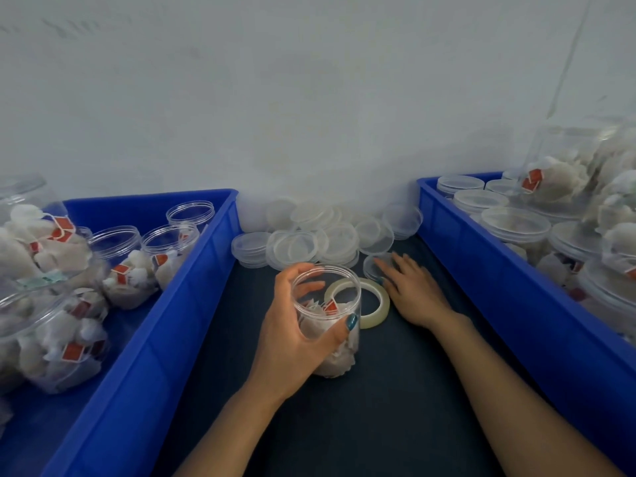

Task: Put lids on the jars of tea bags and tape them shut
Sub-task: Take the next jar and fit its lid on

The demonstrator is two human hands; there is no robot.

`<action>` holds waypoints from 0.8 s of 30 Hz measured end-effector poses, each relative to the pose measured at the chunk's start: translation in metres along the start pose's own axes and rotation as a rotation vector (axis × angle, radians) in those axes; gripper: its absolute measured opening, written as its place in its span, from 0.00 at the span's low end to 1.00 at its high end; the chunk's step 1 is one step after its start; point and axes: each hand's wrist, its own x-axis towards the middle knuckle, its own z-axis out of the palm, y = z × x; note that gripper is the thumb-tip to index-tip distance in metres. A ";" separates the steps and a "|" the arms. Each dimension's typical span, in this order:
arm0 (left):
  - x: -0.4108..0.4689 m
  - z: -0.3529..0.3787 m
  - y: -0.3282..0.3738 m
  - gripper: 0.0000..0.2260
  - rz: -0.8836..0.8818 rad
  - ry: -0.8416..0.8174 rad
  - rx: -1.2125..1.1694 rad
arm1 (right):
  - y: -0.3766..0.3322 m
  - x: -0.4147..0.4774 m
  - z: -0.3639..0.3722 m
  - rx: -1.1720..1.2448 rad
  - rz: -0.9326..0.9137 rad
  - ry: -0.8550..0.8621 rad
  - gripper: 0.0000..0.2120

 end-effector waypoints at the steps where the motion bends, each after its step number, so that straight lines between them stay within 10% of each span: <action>1: 0.000 0.000 0.000 0.35 -0.002 0.001 0.002 | 0.001 0.001 0.000 0.005 0.010 -0.004 0.25; 9: -0.001 0.000 -0.001 0.35 -0.002 -0.006 0.002 | 0.002 -0.007 0.003 0.172 0.133 0.164 0.24; 19: -0.002 0.000 -0.001 0.35 -0.001 -0.005 -0.017 | -0.027 -0.015 -0.025 0.996 0.025 0.489 0.21; 24: -0.002 0.002 0.000 0.46 -0.034 0.020 -0.034 | -0.075 -0.038 -0.094 0.970 -0.345 0.197 0.25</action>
